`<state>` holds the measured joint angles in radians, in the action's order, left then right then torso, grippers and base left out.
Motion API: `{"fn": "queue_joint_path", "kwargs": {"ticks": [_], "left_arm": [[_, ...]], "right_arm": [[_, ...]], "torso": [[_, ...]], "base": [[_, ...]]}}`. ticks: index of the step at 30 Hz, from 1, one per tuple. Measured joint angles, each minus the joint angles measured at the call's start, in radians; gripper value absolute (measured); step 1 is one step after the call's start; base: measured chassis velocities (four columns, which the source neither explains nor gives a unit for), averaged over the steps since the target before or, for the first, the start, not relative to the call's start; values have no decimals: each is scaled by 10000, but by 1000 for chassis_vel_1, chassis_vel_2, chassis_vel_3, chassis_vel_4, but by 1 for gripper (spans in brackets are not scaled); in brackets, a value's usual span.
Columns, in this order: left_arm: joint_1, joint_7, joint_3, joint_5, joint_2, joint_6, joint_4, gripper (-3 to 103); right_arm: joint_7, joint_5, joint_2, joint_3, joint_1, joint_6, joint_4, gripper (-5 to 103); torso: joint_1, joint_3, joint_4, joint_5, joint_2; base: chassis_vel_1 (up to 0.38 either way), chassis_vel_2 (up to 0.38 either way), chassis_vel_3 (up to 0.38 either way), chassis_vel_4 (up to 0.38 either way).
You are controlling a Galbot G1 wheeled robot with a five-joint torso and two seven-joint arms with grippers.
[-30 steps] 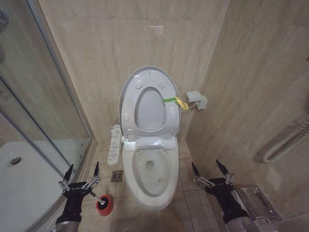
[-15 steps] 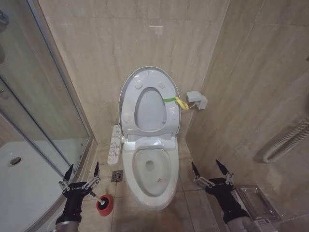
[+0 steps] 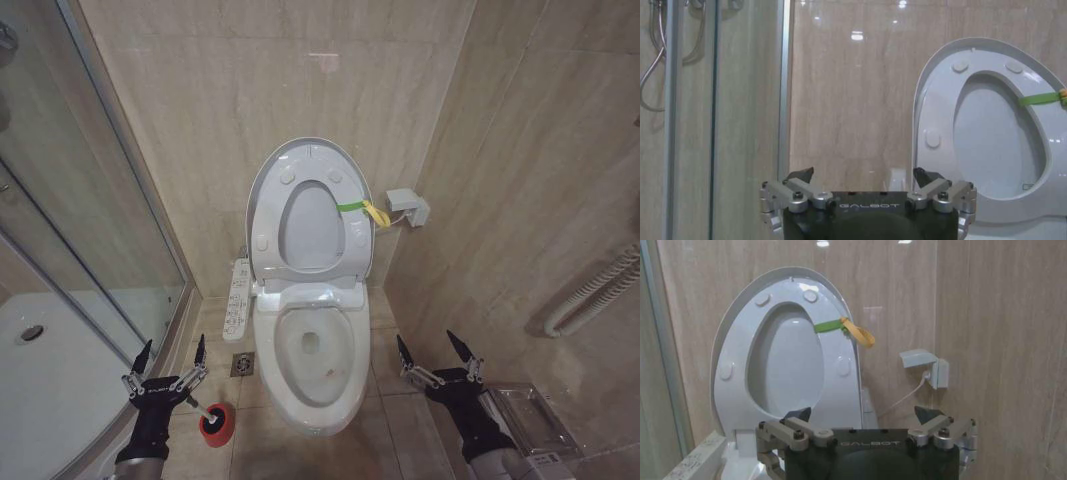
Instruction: Open the toilet lid, clean the toilet bowl with a toilet brush, close the toilet lid, and flush.
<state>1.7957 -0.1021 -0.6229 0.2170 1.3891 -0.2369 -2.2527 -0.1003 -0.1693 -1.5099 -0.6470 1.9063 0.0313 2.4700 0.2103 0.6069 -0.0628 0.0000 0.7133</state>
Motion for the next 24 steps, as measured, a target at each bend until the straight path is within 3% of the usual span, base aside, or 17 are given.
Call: {"fn": "queue_joint_path", "kwargs": {"ticks": [24], "left_arm": [[0,0,0,0,0,0,0,100]], "right_arm": [[0,-1,-1,0,0,0,1,100]], "torso": [[0,0,0,0,0]], "base": [[0,0,0,0]]}}
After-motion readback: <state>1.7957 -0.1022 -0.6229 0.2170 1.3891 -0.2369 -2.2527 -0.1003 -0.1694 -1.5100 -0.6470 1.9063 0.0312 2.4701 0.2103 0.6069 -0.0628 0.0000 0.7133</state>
